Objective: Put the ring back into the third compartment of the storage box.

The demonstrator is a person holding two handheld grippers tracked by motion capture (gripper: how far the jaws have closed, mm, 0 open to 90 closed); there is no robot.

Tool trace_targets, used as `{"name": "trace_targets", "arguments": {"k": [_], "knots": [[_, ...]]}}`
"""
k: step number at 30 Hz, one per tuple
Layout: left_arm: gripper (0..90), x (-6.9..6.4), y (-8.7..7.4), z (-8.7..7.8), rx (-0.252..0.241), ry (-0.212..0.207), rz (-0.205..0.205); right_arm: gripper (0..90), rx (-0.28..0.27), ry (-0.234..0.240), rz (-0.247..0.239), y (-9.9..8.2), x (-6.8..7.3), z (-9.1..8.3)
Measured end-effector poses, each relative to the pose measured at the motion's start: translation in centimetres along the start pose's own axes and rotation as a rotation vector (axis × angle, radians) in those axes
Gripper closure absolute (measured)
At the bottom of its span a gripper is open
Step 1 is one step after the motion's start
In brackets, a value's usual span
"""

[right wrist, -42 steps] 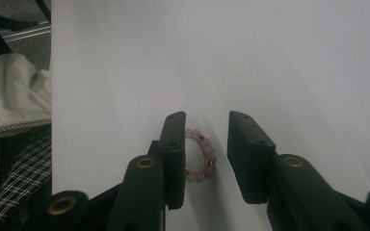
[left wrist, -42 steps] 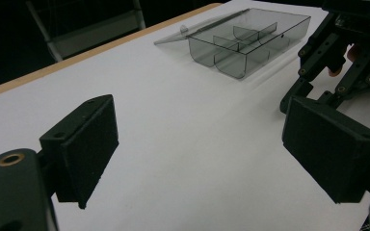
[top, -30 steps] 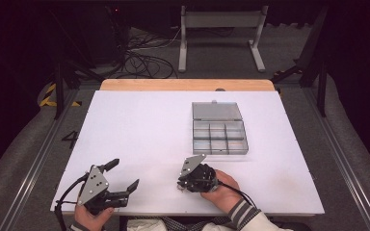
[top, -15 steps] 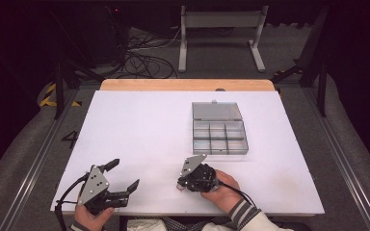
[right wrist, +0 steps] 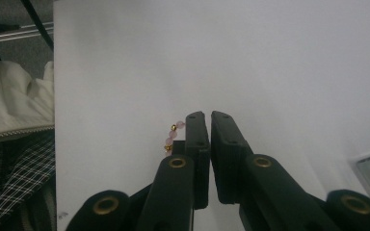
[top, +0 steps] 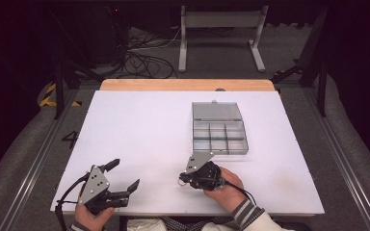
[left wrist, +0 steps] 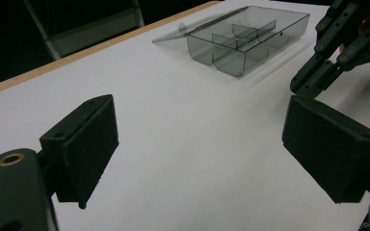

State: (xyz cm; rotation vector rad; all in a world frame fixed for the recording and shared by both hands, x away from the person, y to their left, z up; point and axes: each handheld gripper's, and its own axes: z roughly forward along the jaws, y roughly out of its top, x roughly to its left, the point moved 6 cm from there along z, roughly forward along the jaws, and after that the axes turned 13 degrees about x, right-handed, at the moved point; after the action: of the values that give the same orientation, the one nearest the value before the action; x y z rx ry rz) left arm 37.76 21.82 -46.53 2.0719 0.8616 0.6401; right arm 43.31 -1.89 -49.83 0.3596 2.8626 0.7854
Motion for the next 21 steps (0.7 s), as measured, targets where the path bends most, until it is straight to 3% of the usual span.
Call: {"name": "trace_targets", "arguments": {"k": [21], "knots": [[14.1,0.1,0.0,-0.1,-0.004,0.006,0.0,86.4,-0.042,-0.074,0.028,0.1,-1.4,-2.7]]}}
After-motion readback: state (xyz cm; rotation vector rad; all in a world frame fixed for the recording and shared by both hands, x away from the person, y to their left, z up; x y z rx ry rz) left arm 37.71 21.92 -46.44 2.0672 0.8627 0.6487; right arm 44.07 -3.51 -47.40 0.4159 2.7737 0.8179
